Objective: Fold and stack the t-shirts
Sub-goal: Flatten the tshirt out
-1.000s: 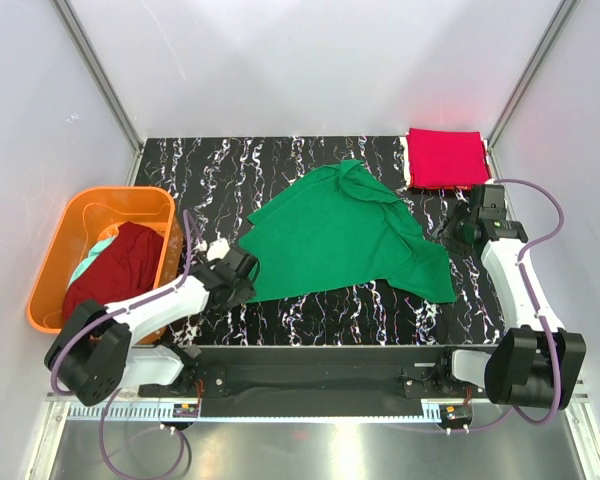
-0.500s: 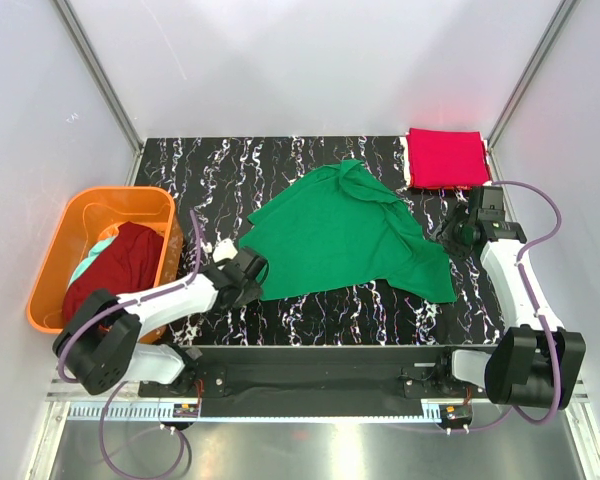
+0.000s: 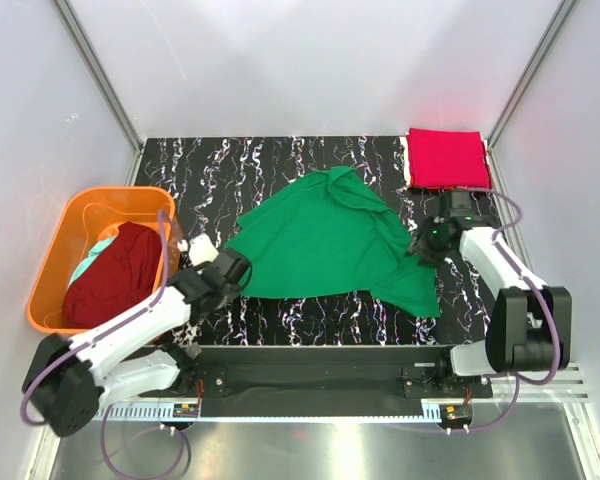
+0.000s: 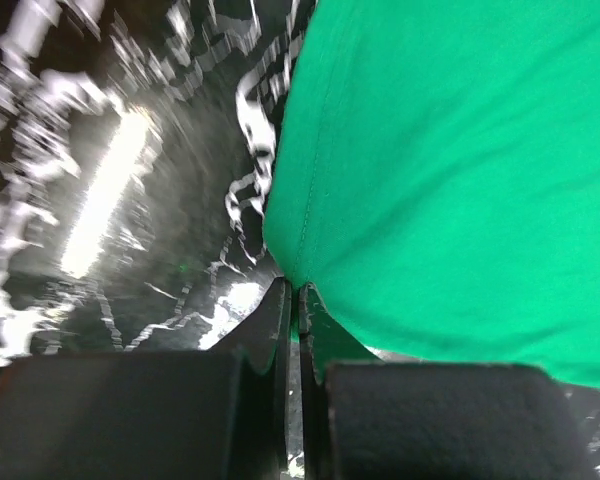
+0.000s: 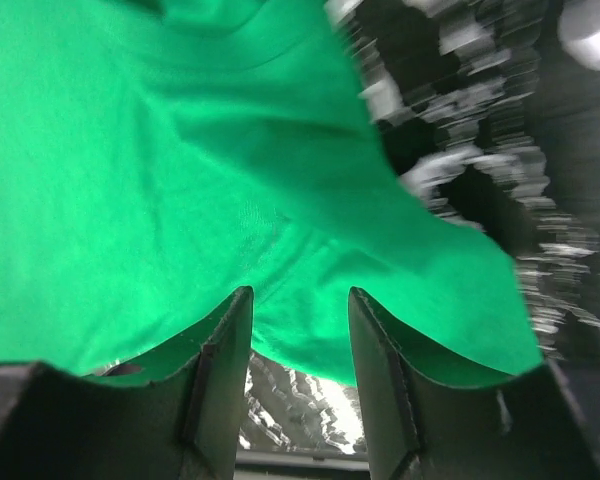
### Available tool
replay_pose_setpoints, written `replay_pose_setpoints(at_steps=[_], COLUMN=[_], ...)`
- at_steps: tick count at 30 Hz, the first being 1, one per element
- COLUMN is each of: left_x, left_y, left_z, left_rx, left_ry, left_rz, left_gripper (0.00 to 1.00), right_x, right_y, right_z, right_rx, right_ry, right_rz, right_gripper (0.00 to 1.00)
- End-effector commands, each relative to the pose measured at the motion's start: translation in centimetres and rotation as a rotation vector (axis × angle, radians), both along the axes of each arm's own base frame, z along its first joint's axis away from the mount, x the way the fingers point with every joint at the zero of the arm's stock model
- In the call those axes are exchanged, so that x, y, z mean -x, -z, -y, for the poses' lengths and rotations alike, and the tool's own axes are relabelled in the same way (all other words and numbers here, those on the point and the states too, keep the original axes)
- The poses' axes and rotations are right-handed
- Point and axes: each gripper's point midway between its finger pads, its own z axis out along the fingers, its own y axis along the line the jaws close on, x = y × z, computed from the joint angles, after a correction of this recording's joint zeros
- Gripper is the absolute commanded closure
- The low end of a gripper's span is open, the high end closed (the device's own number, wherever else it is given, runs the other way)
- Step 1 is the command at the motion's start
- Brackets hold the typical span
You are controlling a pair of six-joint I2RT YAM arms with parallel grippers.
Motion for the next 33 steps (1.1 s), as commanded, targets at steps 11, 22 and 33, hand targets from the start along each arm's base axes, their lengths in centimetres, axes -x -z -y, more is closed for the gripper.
replay_pose_setpoints(at_steps=[11,22,33], left_x=[1.9,2.9,1.4], left_y=[1.7,2.7,3.1], left_z=[-2.4,-3.8,-3.9], left_rx=[-0.087,-0.086,-0.149], left_ry=[0.014,-0.058,-0.068], left_rz=[-0.053,-0.034,-0.017], left_gripper=[0.34,0.4,0.49], right_x=[0.3,0.2,0.5], right_y=[1.2,1.5,1.7], right_z=[-5.1,-5.3,-5.2], right_rx=[-0.131,-0.142,-0.132], right_ry=[-0.141,-0.162,-0.183], right_rz=[-0.016,-0.006,-0.008], right_gripper=[0.5,0.5,0.5])
